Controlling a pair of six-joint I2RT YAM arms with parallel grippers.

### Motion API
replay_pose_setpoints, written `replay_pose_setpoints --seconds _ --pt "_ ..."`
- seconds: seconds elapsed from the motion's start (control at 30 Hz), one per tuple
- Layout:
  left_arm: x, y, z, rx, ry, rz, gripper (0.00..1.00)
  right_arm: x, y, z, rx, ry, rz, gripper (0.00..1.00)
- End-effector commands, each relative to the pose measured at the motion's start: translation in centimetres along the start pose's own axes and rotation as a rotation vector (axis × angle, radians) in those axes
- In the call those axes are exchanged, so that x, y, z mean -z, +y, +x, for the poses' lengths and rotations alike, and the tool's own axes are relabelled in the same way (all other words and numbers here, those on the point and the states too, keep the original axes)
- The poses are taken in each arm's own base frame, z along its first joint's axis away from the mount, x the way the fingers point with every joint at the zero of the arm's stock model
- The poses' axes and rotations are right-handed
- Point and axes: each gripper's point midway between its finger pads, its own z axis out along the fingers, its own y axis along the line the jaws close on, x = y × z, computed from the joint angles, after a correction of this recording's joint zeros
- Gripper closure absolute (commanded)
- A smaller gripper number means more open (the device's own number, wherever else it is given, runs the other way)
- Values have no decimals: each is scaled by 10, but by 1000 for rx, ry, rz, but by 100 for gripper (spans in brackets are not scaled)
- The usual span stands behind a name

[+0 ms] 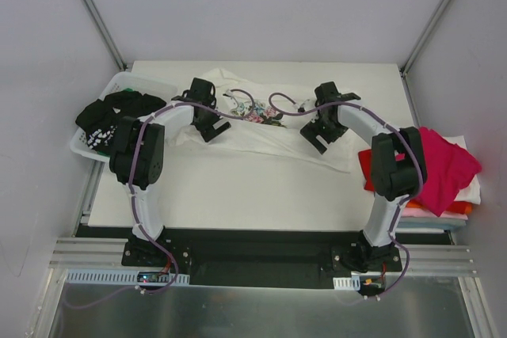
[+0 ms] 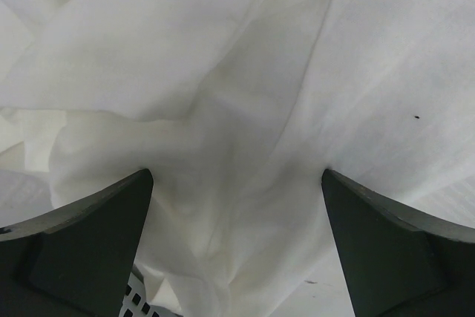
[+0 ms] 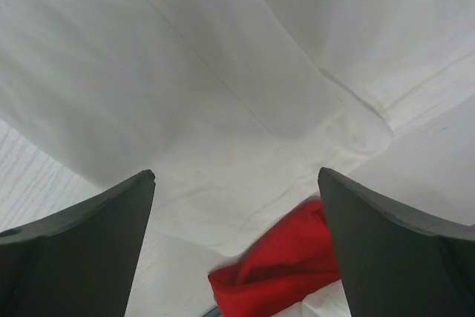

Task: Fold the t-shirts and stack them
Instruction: Fold the flattened tshirt in 1/3 of the way

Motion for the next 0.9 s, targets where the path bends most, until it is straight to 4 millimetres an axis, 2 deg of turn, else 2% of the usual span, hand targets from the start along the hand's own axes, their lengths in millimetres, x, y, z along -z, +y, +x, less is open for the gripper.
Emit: replay_pose_setpoints --seconds 0.0,0.27,0.4,0.6,0.87 --pt "-11 -13 21 57 68 68 1 -9 0 4 16 19 -4 4" --pt "1 -19 39 80 142 77 1 -26 -10 20 57 97 39 4" --pt "10 -24 41 104 175 101 1 -34 -8 28 67 157 0 4" --pt "18 -32 38 143 183 138 1 -38 -11 34 64 169 -12 4" --pt "22 -53 47 156 221 175 1 -38 -15 59 56 193 -3 4"
